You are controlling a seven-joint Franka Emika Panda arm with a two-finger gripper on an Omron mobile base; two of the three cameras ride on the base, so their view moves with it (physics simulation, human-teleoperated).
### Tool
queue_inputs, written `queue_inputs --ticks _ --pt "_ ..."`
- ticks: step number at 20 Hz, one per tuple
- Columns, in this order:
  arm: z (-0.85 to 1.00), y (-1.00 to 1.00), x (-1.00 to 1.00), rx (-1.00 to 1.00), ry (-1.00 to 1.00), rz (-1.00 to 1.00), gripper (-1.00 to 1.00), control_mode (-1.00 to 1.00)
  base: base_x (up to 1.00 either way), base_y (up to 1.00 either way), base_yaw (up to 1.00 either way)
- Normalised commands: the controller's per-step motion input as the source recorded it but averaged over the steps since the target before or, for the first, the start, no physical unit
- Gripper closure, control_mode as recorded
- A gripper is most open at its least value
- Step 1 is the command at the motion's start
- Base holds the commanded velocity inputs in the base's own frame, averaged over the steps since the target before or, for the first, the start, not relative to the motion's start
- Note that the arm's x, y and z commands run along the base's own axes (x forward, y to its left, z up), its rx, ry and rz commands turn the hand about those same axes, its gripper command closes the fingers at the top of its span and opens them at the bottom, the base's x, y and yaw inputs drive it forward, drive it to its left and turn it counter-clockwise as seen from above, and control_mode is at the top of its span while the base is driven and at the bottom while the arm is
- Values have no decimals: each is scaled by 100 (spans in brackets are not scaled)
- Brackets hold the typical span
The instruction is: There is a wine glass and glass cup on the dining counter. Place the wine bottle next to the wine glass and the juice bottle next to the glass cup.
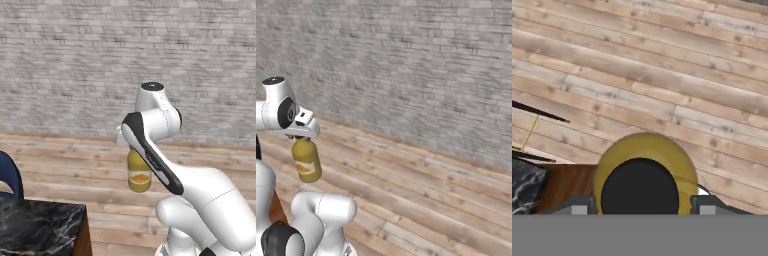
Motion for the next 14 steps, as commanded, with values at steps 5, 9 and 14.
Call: queue_inputs --ticks 5,9,14 --pt "0 0 0 0 0 0 100 100 75 -25 21" --pt "0 0 0 0 0 0 100 100 72 -19 30" --pt "0 0 0 0 0 0 100 100 63 -15 44"
